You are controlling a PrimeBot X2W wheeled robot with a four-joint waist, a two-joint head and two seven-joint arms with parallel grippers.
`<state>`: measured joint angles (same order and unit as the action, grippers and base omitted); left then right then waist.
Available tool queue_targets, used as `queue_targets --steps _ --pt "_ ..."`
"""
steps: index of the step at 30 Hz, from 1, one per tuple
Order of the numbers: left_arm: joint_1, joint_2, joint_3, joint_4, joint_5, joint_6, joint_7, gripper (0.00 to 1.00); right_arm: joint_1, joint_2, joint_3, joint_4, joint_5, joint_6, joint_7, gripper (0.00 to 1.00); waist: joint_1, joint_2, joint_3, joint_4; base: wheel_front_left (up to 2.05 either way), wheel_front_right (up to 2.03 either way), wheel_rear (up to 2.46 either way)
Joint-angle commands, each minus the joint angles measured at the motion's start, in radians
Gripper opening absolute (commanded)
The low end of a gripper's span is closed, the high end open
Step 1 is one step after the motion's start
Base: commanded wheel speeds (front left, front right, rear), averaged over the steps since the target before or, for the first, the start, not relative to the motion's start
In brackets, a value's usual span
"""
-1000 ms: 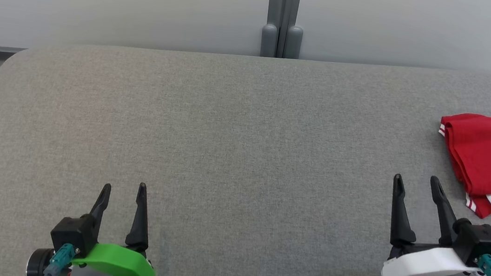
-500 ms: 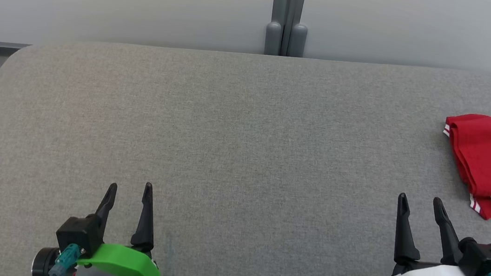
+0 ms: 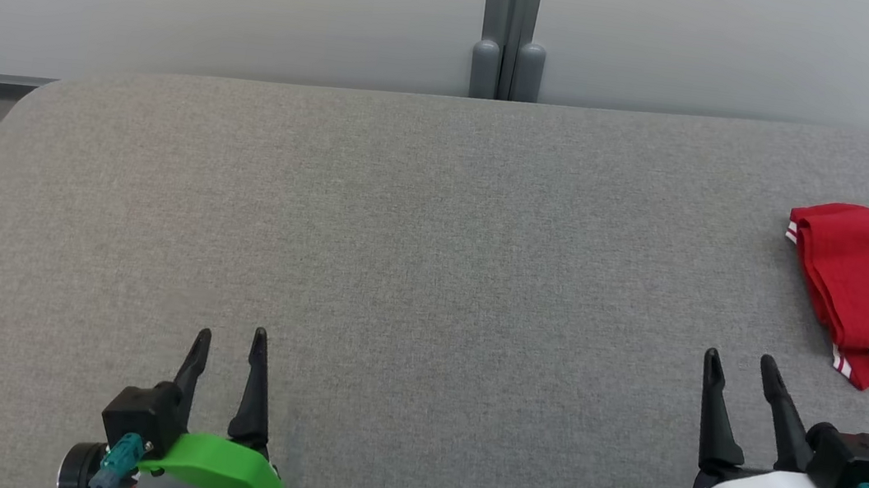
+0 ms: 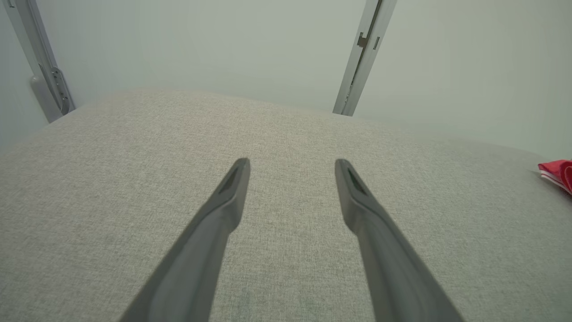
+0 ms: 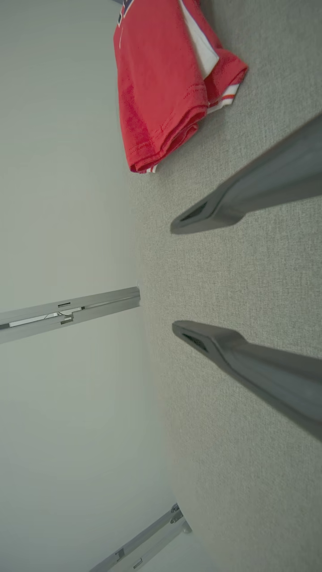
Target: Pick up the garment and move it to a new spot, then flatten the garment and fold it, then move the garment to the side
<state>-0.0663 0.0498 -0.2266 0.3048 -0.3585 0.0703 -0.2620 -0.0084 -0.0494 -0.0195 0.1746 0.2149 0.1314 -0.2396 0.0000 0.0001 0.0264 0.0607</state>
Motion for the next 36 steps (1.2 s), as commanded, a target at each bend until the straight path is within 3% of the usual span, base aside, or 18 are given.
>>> queue_targets --steps 1,4,36 --pt "0.001 0.0 0.0 0.007 -0.002 -0.001 0.002 0.0 0.003 0.001 0.0 0.006 0.002 0.0 0.001 0.0 0.0 -0.0001 0.0 0.0 0.0 0.0 0.0" --pt "0.005 0.0 -0.001 0.03 -0.008 -0.001 0.007 0.0 0.014 0.006 0.001 0.032 0.01 0.0 0.003 0.0 0.0 -0.0001 0.0 0.0 0.0 0.0 0.0" --pt "-0.017 0.01 0.119 -0.006 -0.496 -0.078 0.138 0.0 -0.034 0.002 -0.037 0.045 0.541 0.0 0.137 0.0 0.0 -0.0001 -0.006 -0.016 0.0 0.0 0.0"
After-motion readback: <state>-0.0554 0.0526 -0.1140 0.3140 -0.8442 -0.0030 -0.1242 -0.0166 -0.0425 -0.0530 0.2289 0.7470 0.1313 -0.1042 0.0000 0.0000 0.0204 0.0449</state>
